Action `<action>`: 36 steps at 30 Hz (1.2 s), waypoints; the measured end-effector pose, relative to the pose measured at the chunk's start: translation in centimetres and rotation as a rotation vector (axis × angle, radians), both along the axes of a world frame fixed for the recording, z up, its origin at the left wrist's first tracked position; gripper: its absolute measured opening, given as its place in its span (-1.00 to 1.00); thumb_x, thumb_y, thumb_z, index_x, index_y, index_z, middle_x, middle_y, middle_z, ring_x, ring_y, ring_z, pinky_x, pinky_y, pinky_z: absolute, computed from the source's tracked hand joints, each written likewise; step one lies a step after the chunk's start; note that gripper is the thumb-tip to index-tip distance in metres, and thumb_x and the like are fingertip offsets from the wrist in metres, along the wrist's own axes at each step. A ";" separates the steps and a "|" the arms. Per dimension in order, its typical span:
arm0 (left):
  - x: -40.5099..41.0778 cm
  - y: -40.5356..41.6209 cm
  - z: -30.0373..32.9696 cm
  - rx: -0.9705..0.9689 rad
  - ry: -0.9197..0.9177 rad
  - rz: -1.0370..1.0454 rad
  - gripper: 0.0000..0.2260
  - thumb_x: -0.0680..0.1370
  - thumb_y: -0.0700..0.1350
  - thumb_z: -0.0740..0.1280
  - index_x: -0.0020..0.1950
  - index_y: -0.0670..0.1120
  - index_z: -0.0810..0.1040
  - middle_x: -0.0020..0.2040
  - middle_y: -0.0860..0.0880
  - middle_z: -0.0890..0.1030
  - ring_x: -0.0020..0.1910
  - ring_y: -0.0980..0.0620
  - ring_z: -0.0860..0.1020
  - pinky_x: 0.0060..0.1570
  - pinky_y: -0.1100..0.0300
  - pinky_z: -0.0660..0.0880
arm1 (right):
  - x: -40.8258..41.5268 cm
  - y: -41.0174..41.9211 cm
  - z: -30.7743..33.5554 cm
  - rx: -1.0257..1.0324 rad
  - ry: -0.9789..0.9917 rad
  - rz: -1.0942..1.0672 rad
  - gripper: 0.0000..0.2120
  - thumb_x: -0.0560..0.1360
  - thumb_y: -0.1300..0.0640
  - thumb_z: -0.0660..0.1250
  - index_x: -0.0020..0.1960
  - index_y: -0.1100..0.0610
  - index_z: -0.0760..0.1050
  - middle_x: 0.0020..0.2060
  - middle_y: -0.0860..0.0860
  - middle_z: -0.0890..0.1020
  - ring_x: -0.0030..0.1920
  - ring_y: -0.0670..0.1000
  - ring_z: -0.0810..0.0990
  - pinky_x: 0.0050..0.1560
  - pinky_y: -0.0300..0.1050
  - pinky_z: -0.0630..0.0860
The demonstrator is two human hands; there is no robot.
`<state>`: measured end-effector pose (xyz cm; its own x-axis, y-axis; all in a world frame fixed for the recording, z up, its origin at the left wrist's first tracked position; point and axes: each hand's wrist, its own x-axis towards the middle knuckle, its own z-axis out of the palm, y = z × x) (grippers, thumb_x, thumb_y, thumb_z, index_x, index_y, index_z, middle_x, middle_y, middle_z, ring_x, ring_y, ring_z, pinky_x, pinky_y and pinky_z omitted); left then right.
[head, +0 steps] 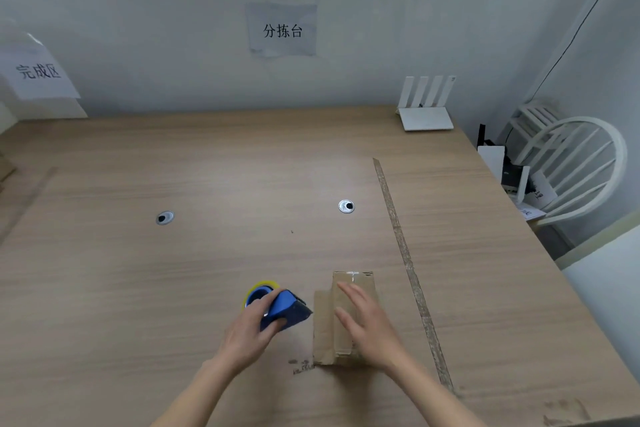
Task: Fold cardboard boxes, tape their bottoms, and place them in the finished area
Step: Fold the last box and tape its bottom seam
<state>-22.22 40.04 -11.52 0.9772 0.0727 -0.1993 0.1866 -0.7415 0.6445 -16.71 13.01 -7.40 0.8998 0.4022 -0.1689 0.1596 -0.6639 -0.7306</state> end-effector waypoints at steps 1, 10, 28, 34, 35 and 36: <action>0.3 0.2 1.4 -0.003 -0.020 -0.032 -0.49 0.57 0.16 0.30 0.38 0.58 0.17 0.22 0.46 0.43 0.15 0.27 0.46 -0.02 0.29 0.42 | 0.9 1.1 0.8 0.053 0.085 0.011 -0.47 0.66 -0.07 0.24 0.58 -0.12 0.19 0.55 -0.18 0.25 0.54 -0.16 0.20 0.55 -0.15 0.17; 2.1 1.3 8.7 0.023 -0.147 -0.183 -0.40 0.57 0.13 0.30 0.40 0.63 0.06 0.26 0.41 0.47 0.26 0.27 0.43 0.20 0.18 0.43 | 4.6 6.1 6.2 0.247 0.139 0.000 -0.71 0.57 0.11 0.41 0.29 0.07 0.59 0.11 -0.07 0.68 0.15 -0.19 0.61 0.25 -0.15 0.56; 3.2 0.0 6.2 0.248 0.099 -0.385 -0.60 0.48 0.42 0.17 0.25 0.35 0.50 -0.07 0.35 0.58 -0.10 0.28 0.53 -0.21 0.36 0.36 | -1.8 -11.3 -3.1 0.167 0.440 -0.549 -0.93 0.52 0.26 0.43 -0.14 0.22 0.63 -0.36 0.03 0.68 -0.33 -0.02 0.64 -0.23 -0.07 0.63; 3.1 -1.0 4.9 0.288 0.108 -0.383 -0.55 0.45 0.46 0.16 0.21 0.30 0.55 -0.07 0.25 0.65 -0.15 0.21 0.56 -0.20 0.30 0.42 | -2.4 -11.4 -3.8 0.233 0.454 -0.600 -0.96 0.53 0.30 0.43 -0.10 0.25 0.63 -0.33 0.08 0.66 -0.29 0.01 0.62 -0.23 -0.12 0.61; 3.0 -1.0 4.7 0.292 0.113 -0.381 -0.54 0.45 0.46 0.16 0.22 0.30 0.55 -0.08 0.26 0.64 -0.15 0.22 0.56 -0.20 0.30 0.42 | -2.5 -11.3 -3.9 0.233 0.456 -0.608 -0.96 0.53 0.30 0.42 -0.09 0.26 0.62 -0.33 0.08 0.66 -0.30 0.01 0.61 -0.24 -0.13 0.60; 2.9 -1.0 4.6 0.293 0.119 -0.377 -0.54 0.45 0.47 0.15 0.22 0.30 0.55 -0.08 0.27 0.64 -0.15 0.22 0.56 -0.21 0.31 0.41 | -2.5 -11.1 -4.1 0.234 0.455 -0.619 -0.97 0.53 0.31 0.42 -0.09 0.26 0.62 -0.32 0.09 0.66 -0.30 0.01 0.61 -0.24 -0.13 0.60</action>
